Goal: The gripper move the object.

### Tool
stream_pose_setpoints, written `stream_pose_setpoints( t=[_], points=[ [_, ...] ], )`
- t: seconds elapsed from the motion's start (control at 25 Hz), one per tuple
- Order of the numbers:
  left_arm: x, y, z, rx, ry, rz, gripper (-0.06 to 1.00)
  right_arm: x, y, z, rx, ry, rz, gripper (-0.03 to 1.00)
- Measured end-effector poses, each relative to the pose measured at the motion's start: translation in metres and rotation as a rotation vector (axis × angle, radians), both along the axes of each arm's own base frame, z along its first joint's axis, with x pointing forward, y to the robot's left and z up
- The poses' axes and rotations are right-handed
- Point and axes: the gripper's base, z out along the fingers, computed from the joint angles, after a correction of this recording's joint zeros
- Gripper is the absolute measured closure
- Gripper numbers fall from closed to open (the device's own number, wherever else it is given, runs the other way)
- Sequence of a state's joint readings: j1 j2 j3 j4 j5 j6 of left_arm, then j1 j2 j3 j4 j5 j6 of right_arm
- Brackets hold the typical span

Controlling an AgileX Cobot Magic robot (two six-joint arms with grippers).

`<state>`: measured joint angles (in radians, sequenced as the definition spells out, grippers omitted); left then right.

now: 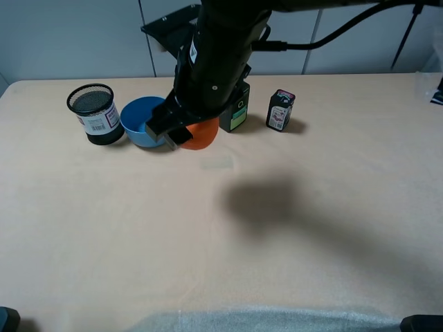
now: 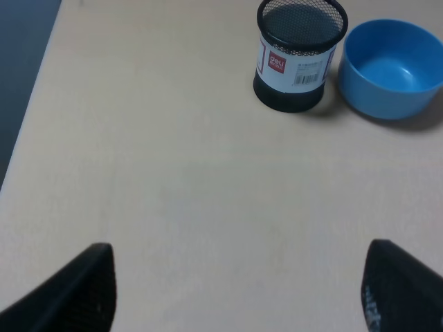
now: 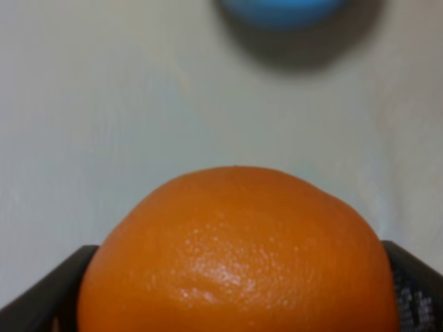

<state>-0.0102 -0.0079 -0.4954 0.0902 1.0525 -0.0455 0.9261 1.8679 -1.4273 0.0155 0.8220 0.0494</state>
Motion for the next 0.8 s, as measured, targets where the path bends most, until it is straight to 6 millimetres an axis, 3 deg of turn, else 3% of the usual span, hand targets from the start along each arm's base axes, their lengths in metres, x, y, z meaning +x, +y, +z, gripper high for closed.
stream_pose_setpoints(
  t=[0.12, 0.32, 0.8],
  points=[
    [0.0, 0.0, 0.0, 0.0, 0.0, 0.0, 0.15, 0.005, 0.005, 0.013, 0.013, -0.038, 0.008, 0.41],
    [0.0, 0.0, 0.0, 0.0, 0.0, 0.0, 0.15, 0.017, 0.017, 0.017, 0.03, -0.059, 0.006, 0.41],
    [0.0, 0.0, 0.0, 0.0, 0.0, 0.0, 0.15, 0.057, 0.023, -0.012, -0.051, -0.054, -0.036, 0.41]
  ],
)
